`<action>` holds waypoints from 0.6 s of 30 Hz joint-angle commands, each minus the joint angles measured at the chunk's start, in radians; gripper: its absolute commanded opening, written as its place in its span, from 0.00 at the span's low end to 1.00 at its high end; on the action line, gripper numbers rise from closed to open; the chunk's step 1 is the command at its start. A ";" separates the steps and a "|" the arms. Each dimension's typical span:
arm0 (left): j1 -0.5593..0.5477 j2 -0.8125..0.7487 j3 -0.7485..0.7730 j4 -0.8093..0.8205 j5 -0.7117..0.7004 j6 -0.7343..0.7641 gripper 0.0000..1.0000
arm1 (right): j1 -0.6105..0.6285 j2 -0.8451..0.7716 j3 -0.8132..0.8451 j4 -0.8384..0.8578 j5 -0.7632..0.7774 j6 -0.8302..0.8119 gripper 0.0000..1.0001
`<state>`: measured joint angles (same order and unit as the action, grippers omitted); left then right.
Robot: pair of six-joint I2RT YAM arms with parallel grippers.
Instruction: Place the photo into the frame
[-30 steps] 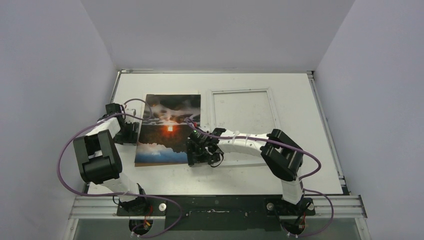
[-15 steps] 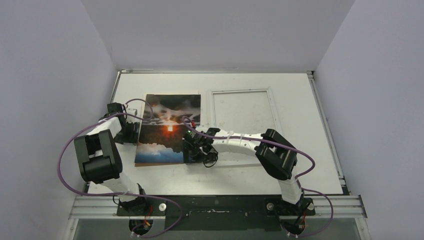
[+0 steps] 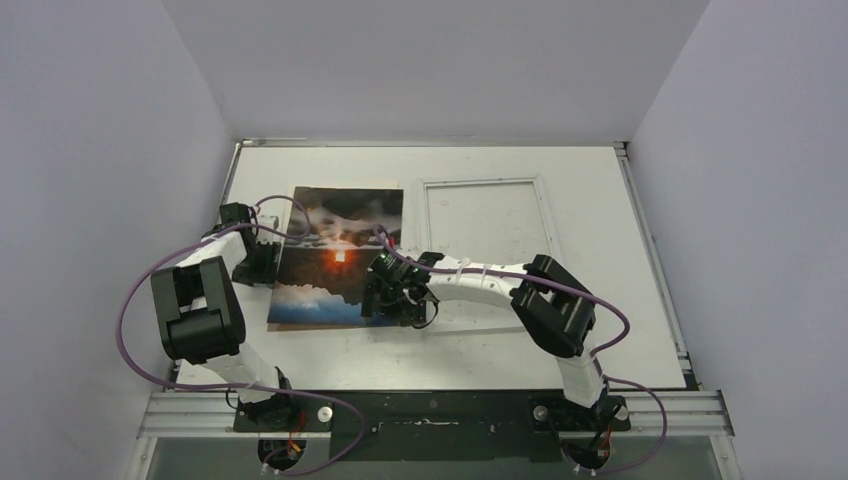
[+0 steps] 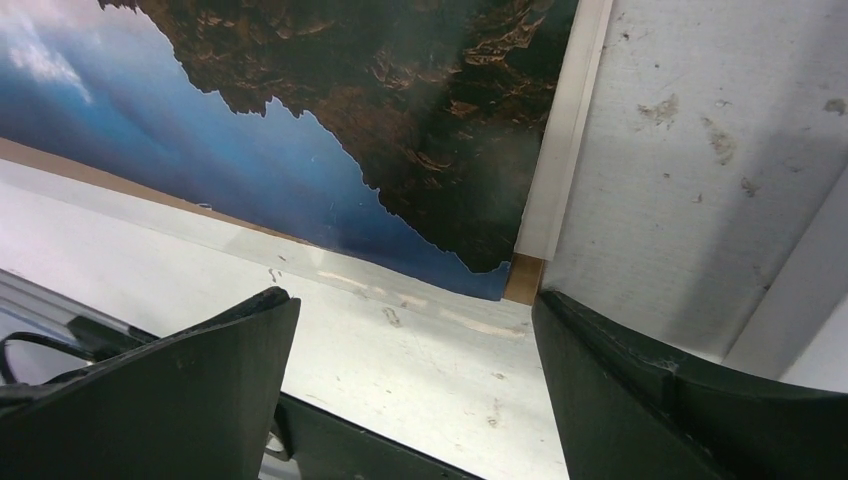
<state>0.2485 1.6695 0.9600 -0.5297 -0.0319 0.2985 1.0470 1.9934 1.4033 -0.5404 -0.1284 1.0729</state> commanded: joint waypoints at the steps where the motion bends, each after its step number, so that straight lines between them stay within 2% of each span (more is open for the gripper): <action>1: -0.015 0.057 -0.035 -0.017 0.032 -0.006 0.47 | -0.010 -0.039 -0.047 0.161 -0.064 0.082 0.90; 7: -0.014 0.046 -0.032 -0.026 0.032 -0.007 0.45 | -0.015 -0.080 -0.045 0.206 -0.085 0.094 0.90; 18: -0.014 0.041 -0.031 -0.029 0.032 -0.007 0.44 | -0.015 -0.151 -0.032 0.172 -0.049 0.078 0.90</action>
<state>0.2447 1.6699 0.9600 -0.5224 -0.0353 0.2989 1.0283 1.9511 1.3533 -0.4580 -0.1856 1.1378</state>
